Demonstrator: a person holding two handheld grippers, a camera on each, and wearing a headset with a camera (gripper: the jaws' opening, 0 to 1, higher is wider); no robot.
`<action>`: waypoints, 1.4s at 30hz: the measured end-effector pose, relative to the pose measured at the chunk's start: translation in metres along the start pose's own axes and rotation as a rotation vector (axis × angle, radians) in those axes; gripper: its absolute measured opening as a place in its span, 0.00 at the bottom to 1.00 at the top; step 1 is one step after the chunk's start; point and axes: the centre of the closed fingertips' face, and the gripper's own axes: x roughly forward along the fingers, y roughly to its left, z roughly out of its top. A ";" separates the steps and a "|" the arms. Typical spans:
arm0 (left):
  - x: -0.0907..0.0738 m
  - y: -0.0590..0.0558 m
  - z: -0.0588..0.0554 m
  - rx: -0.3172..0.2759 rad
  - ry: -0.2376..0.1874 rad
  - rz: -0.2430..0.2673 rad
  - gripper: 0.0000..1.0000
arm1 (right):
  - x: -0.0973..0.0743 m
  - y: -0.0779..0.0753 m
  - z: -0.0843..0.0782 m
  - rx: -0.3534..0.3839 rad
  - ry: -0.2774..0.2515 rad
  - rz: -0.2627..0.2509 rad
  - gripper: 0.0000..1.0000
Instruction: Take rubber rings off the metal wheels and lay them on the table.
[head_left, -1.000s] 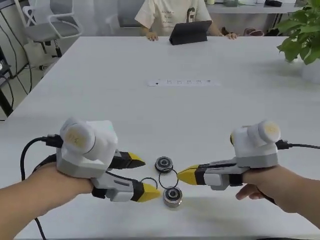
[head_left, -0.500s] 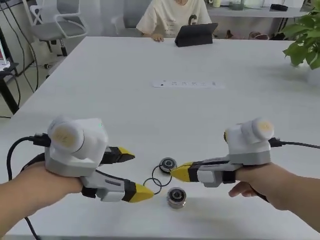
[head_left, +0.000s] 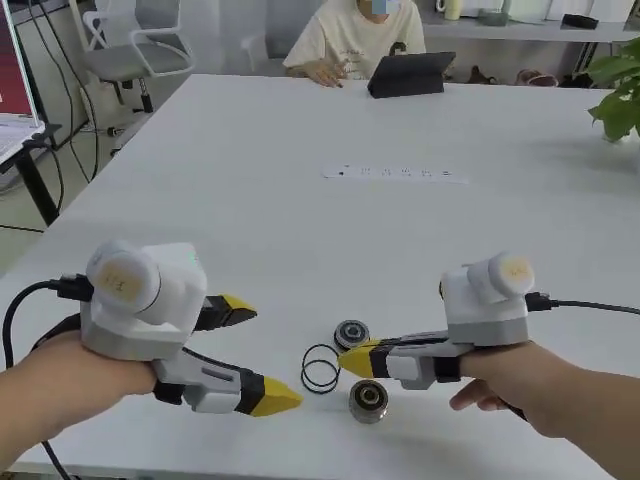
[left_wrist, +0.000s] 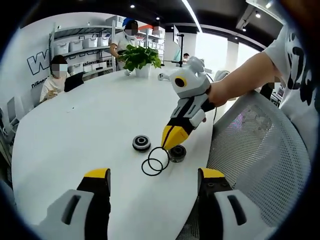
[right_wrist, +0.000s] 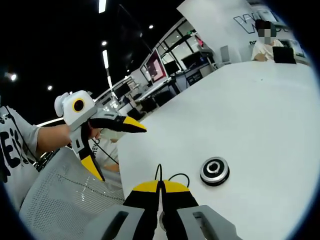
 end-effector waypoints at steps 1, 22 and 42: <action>-0.001 0.001 0.000 -0.002 0.000 0.002 0.70 | 0.001 0.000 0.000 0.001 0.001 -0.001 0.00; -0.009 0.003 -0.011 -0.026 0.009 0.015 0.72 | 0.013 -0.014 -0.009 0.138 -0.005 -0.057 0.00; -0.009 0.000 -0.016 -0.037 0.020 0.011 0.71 | 0.014 -0.024 -0.020 0.108 0.034 -0.126 0.02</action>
